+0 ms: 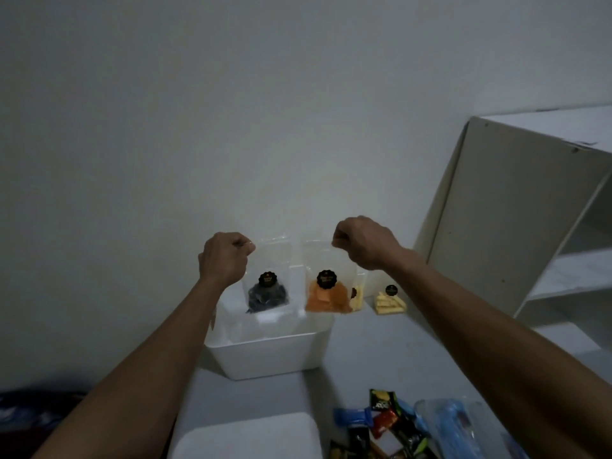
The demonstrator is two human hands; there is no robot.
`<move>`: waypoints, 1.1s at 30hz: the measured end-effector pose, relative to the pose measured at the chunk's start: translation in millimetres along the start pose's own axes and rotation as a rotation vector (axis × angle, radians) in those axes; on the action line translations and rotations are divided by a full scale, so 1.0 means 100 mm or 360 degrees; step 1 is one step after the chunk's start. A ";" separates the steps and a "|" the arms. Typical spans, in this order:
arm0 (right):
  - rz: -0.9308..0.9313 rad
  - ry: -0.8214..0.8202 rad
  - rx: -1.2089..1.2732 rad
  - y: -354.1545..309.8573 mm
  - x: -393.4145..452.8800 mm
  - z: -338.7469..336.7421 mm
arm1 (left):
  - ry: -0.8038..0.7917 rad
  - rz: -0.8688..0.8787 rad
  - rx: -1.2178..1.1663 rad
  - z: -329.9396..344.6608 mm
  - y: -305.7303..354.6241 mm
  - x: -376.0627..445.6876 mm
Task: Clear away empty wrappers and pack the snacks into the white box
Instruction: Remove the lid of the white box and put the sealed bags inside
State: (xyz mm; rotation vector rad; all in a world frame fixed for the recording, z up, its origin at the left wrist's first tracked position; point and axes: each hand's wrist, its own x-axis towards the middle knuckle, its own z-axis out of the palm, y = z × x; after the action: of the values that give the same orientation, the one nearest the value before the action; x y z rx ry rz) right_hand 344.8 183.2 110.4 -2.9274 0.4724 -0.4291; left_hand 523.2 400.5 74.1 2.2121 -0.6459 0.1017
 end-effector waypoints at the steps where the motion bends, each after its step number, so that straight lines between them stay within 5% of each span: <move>1: -0.0016 -0.0037 0.0009 -0.07 0.03 0.07 | -0.0013 -0.0007 -0.0014 0.00 -0.07 0.02; 15: -0.0113 -0.0200 0.0135 -0.05 0.63 1.43 | -0.0320 -0.0119 0.0069 0.97 -0.95 0.61; 33: 0.0173 -0.0118 -0.0059 0.37 0.86 2.66 | -0.0336 -0.0093 0.0526 2.14 -1.18 0.81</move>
State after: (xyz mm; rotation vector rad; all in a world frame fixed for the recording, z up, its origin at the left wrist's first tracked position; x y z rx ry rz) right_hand 492.6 146.4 -126.6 -2.9226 0.6320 -0.2995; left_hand 620.9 273.6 -127.6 2.5823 -0.7196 -0.0609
